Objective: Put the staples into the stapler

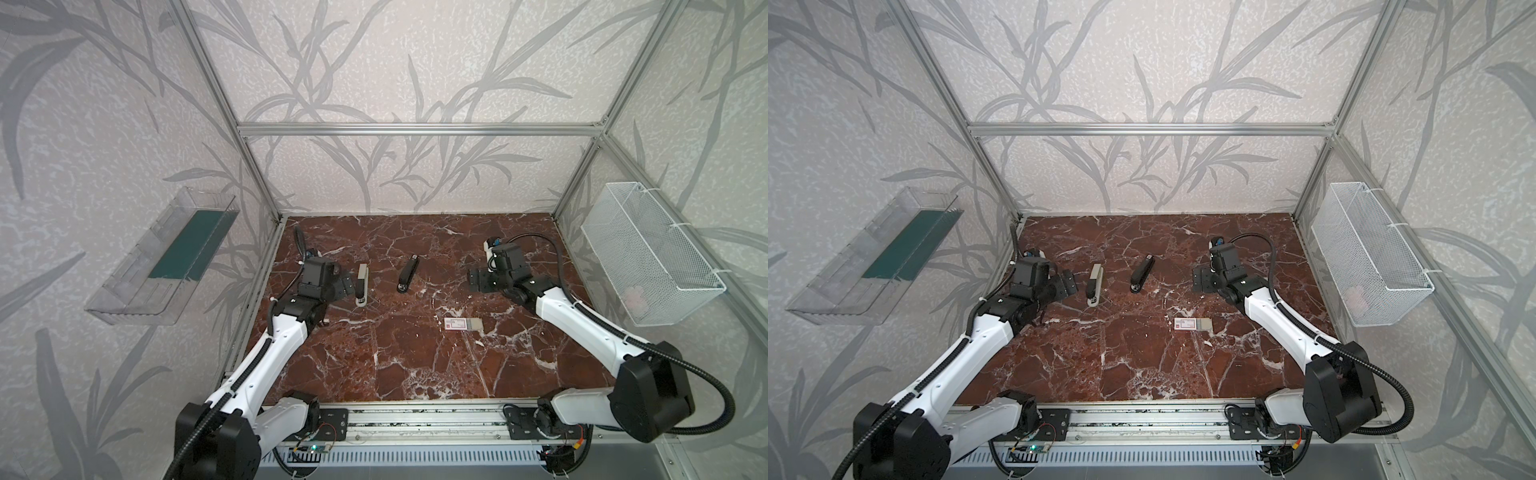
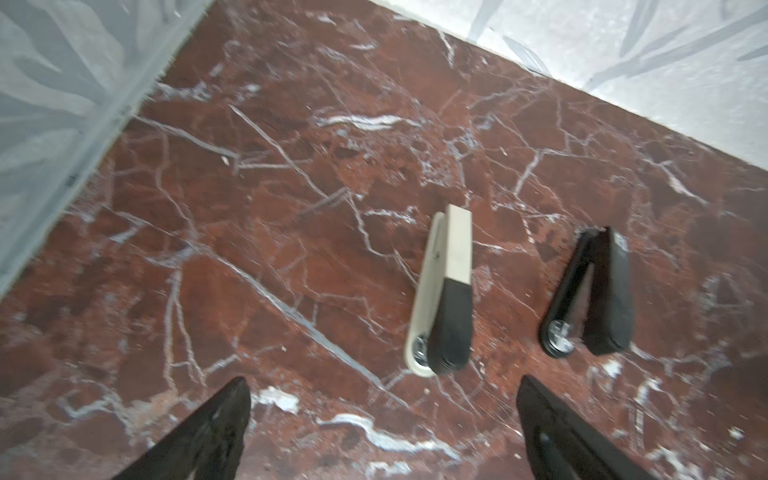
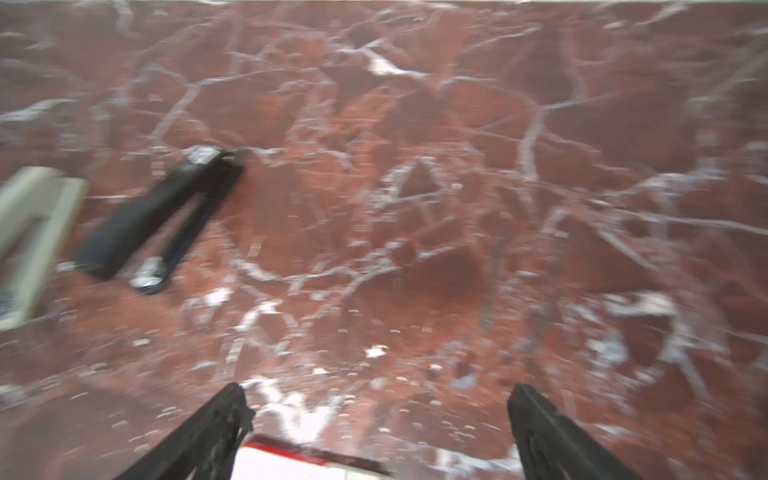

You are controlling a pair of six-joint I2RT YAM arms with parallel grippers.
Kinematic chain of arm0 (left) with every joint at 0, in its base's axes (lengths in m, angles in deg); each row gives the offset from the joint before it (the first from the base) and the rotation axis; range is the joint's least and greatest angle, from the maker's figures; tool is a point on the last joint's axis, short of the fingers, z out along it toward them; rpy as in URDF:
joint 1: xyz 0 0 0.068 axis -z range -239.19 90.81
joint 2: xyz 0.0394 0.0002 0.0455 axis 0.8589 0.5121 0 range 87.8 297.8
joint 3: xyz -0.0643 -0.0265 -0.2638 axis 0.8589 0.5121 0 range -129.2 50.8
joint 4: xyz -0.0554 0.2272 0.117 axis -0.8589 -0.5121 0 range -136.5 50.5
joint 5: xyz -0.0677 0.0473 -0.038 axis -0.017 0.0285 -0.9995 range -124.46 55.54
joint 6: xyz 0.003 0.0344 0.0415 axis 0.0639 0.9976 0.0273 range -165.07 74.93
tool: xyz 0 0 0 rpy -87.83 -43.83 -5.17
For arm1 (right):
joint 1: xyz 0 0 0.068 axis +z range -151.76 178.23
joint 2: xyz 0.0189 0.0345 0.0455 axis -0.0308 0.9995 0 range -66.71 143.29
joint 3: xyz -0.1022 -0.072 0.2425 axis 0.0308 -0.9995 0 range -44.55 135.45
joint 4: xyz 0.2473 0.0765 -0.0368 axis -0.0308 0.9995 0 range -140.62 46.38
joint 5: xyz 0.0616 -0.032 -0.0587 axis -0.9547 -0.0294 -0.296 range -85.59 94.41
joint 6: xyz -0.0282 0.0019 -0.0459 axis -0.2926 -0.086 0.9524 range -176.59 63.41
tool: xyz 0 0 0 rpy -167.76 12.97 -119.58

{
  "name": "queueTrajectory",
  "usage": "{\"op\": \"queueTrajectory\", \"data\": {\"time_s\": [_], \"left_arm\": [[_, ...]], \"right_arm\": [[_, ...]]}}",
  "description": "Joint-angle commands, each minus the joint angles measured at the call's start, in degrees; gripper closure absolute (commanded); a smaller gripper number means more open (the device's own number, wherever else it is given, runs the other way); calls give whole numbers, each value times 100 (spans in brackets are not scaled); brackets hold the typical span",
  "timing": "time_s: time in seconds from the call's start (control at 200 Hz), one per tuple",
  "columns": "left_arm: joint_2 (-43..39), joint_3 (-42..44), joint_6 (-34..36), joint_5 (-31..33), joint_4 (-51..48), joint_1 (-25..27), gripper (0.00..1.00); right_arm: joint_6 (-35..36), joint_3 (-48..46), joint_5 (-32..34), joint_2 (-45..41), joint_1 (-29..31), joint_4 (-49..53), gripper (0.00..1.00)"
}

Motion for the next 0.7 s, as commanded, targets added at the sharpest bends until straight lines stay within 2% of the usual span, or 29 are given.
{"op": "queueTrajectory", "data": {"time_s": [0.0, 0.135, 0.215, 0.345, 0.46, 0.56, 0.625, 0.695], "left_arm": [[-38, 496, 1053, 542, 932, -199, 1], [121, 931, 1301, 1007, 1836, -633, 1], [382, 1172, 1431, 1208, 2663, -757, 1], [1019, 1581, 1786, 1301, 4356, -836, 1], [1614, 2081, 2255, 1231, 6217, -828, 3], [1957, 2342, 2173, 1254, 6882, -846, 3], [2353, 2662, 2224, 1130, 7818, -837, 3], [2939, 2918, 2405, 1117, 9033, -822, 4]], "right_arm": [[485, -657, 1230, -344, -116, -918, 1], [662, -1415, 1469, -582, -546, -1831, 1], [1024, -1992, 1652, -558, -708, -2970, 1], [1102, -2674, 1299, -313, -1074, -4542, 1], [1409, -3144, 1099, 261, -1117, -6173, 1], [1794, -3347, 719, 579, -1115, -7082, 1], [1763, -3442, 646, 1048, -1150, -7591, 1], [1880, -3705, 513, 1803, -1158, -8921, 1]]}}
